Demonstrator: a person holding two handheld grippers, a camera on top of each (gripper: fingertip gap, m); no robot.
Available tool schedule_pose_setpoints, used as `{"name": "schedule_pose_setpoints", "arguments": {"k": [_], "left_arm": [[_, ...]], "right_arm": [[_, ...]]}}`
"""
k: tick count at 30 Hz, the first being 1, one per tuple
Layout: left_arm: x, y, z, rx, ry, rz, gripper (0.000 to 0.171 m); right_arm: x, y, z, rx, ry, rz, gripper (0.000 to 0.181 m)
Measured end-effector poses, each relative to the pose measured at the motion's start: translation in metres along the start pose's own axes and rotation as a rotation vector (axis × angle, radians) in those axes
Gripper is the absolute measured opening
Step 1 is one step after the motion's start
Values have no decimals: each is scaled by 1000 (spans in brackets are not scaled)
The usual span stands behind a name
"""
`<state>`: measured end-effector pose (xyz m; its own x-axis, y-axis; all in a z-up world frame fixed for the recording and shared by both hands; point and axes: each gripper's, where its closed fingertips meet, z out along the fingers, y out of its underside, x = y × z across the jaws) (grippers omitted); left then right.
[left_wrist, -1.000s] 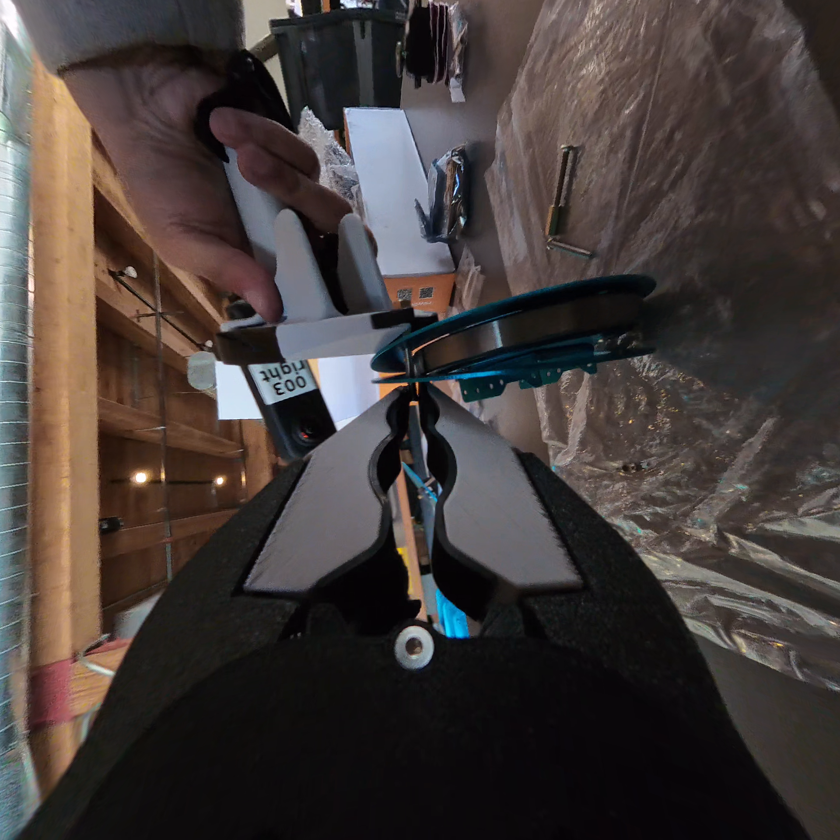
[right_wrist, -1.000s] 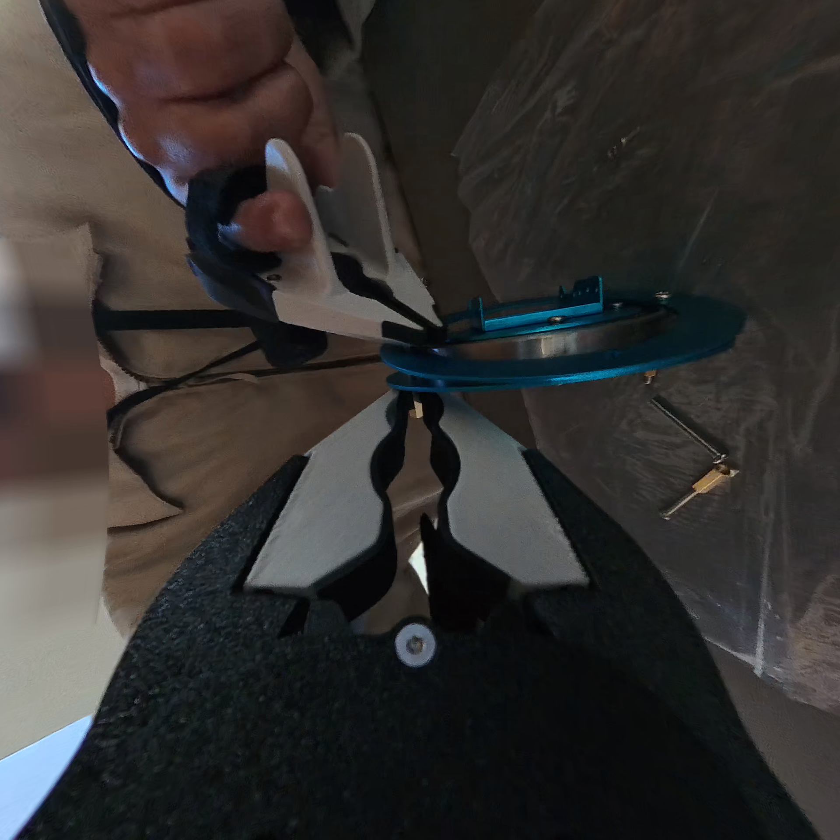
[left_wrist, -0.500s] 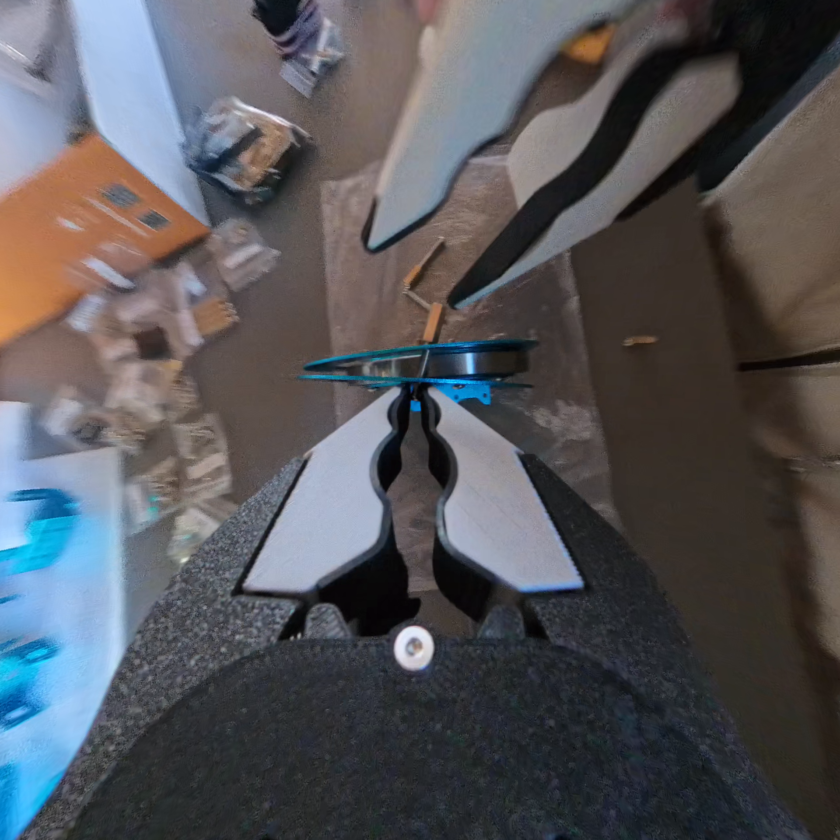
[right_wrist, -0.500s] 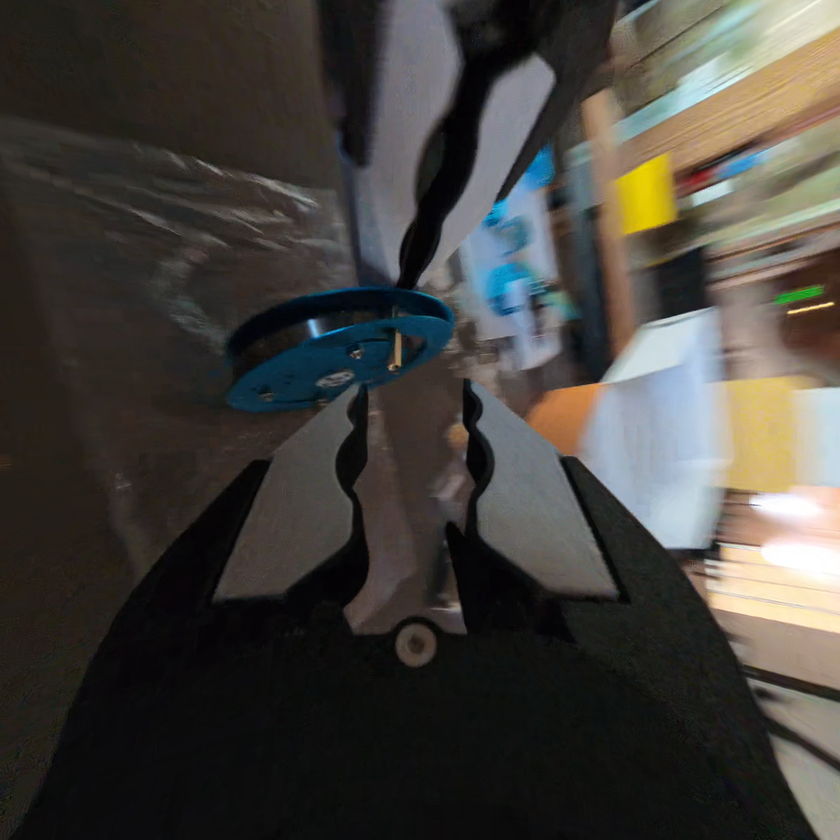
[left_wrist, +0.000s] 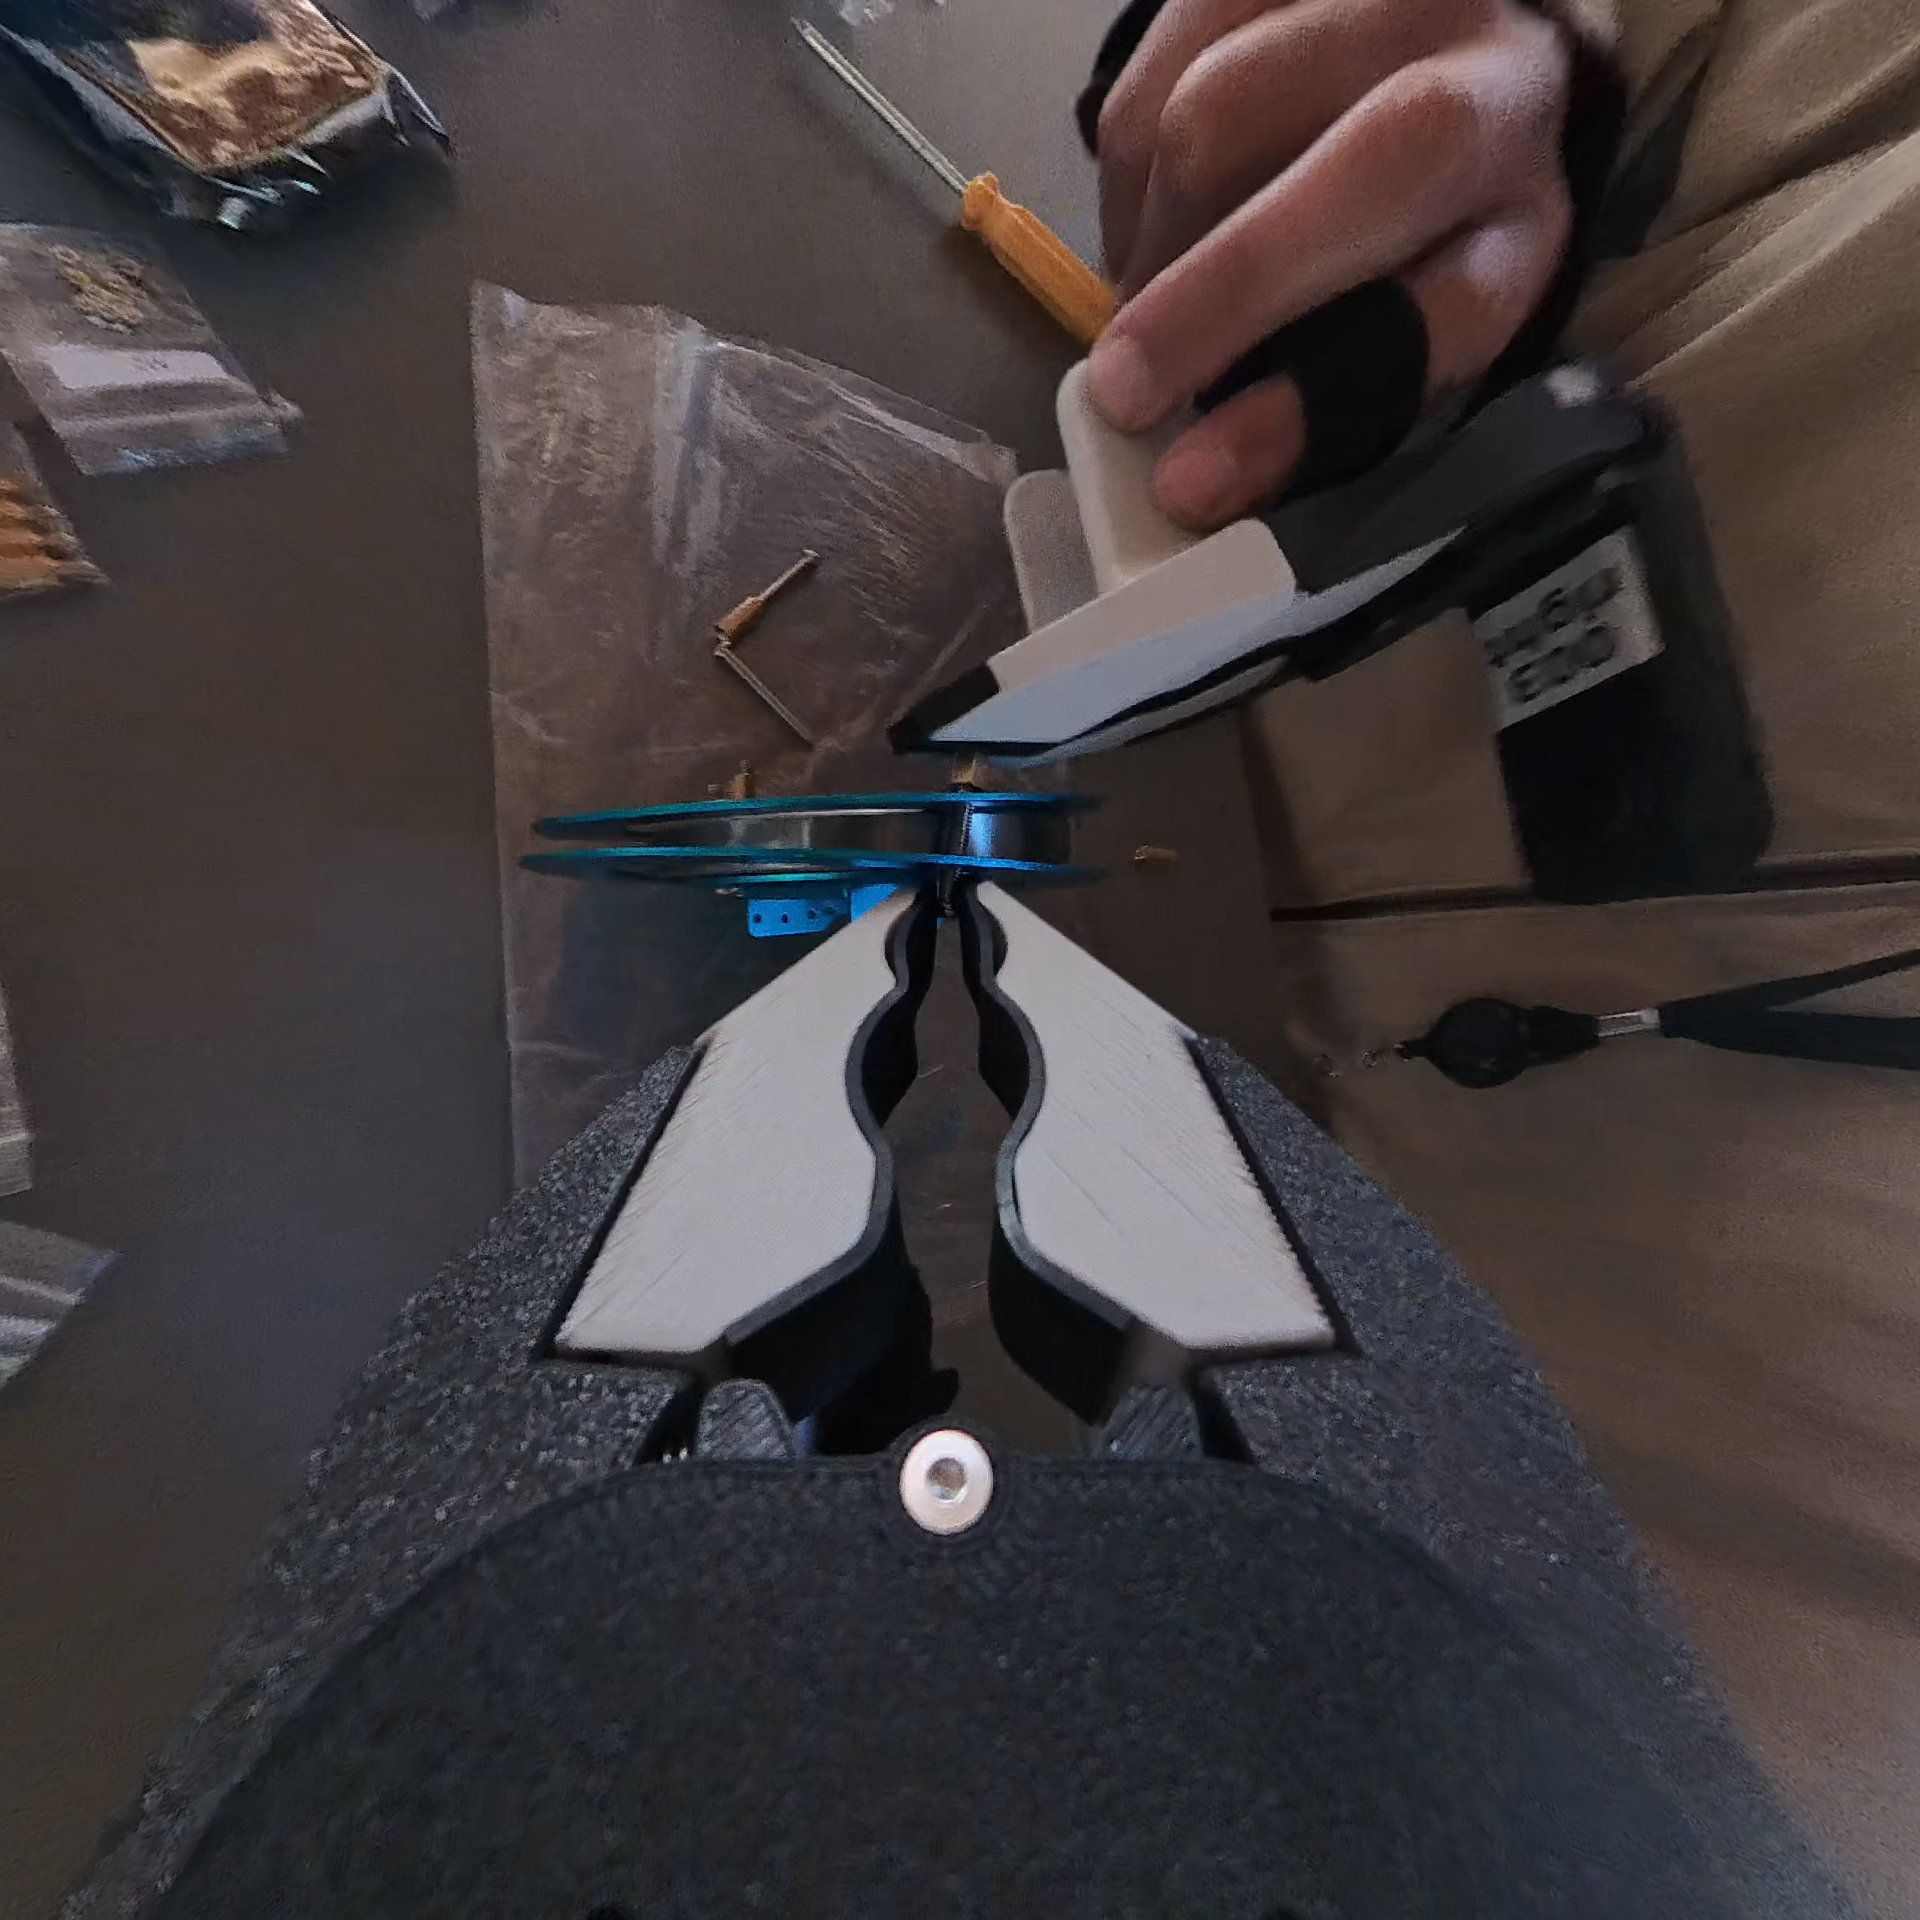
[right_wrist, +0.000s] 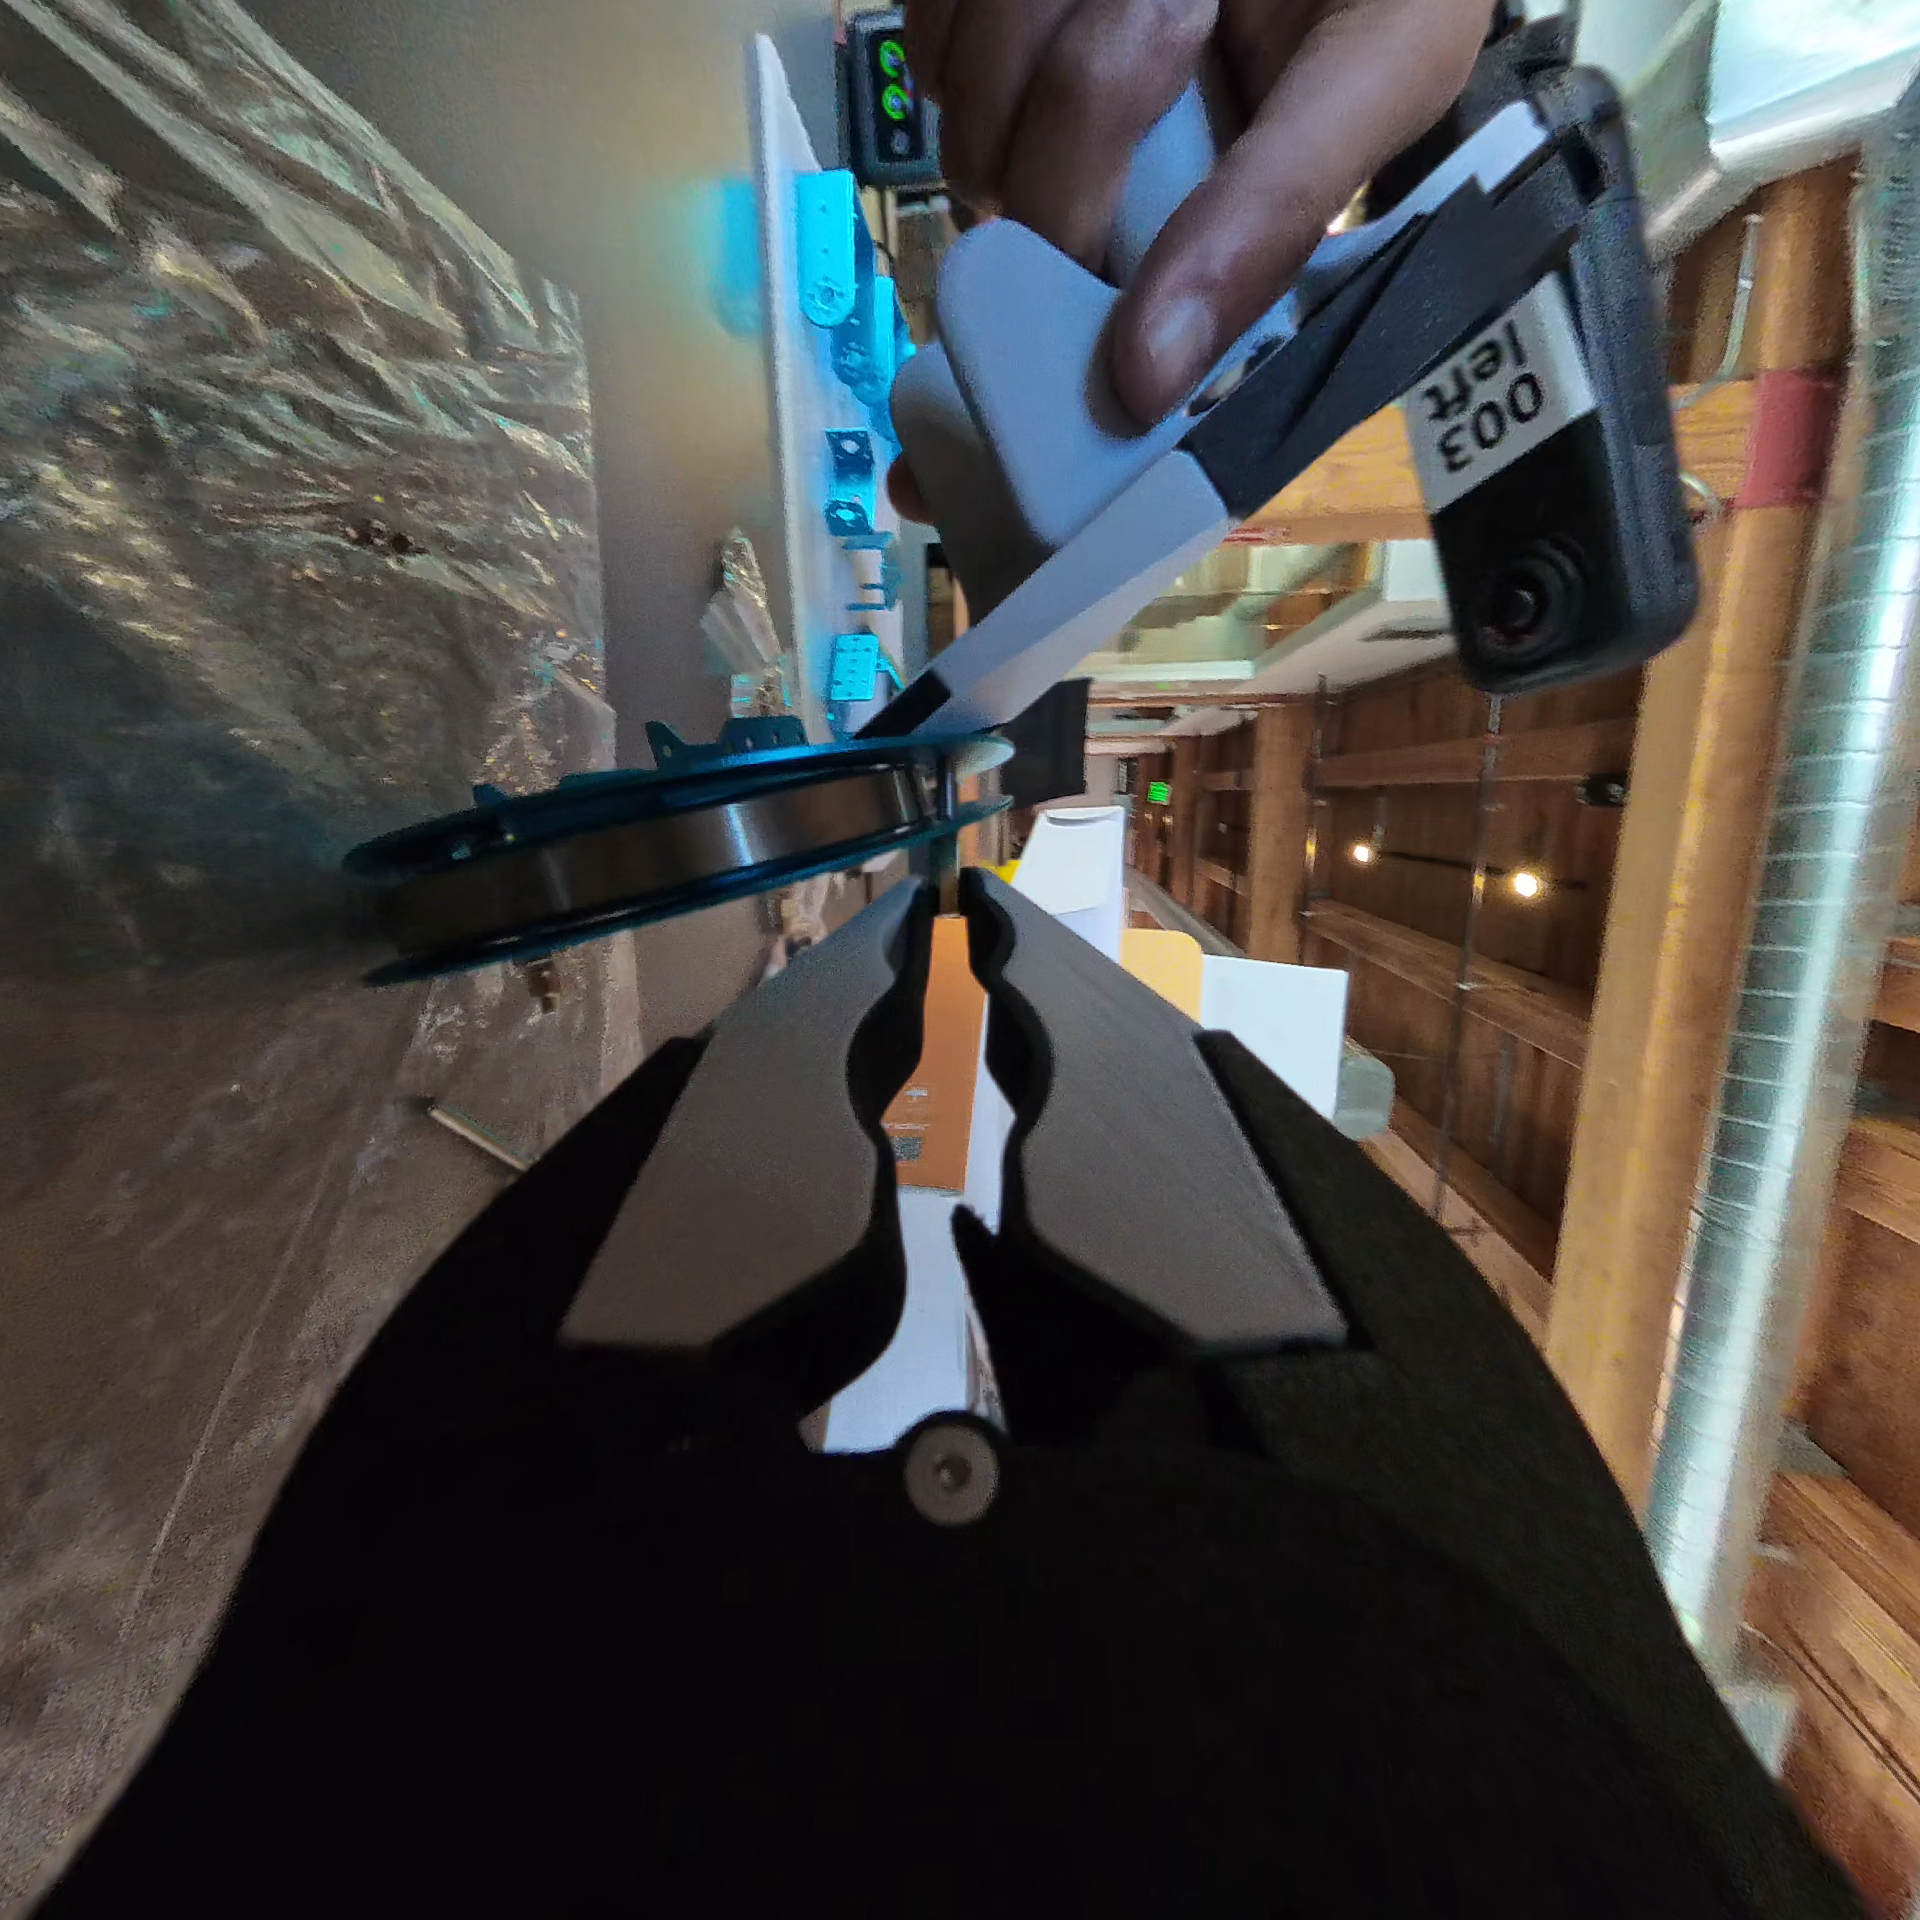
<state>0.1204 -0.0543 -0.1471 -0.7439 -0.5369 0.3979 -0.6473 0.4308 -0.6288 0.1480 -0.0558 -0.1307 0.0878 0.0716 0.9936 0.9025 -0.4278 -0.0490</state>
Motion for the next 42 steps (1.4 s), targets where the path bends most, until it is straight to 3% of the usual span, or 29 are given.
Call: {"name": "schedule_pose_setpoints", "arguments": {"k": [4,7,13,16,21,24,26,29,32,35,39,42], "left_arm": [[-10,-1,-1,-66,-342,272,3],[-14,-3,0,-92,-607,445,2],[-16,-11,2,-66,-1003,765,2],[-14,-16,2,-77,-1202,967,1],[-12,-23,1,-110,-1434,1173,1],[-11,-25,2,-90,-1413,1156,1],[-12,-23,2,-71,-1351,1094,2],[-12,-21,4,-10,-1131,901,2],[-11,-16,5,-6,-905,694,2],[-14,-11,2,-27,-748,521,2],[-1,-3,7,-47,-439,262,2],[4,0,8,-58,-285,138,2]], "right_arm": [[-4,-1,0,9,-245,168,3],[-7,0,-3,-1,-535,412,3],[-11,-2,-16,-55,-1108,814,3],[-13,-1,-23,-147,-1459,1051,3],[-12,-2,-34,-363,-2005,1436,3],[-14,-3,-39,-415,-2170,1534,4],[-14,-4,-40,-377,-2123,1490,4],[-18,-1,-34,-238,-1862,1266,5],[-19,1,-27,-88,-1459,915,12],[-6,10,-10,-42,-926,574,21],[3,6,-10,20,-360,125,19],[-2,-1,-11,40,-120,-32,11]]}}
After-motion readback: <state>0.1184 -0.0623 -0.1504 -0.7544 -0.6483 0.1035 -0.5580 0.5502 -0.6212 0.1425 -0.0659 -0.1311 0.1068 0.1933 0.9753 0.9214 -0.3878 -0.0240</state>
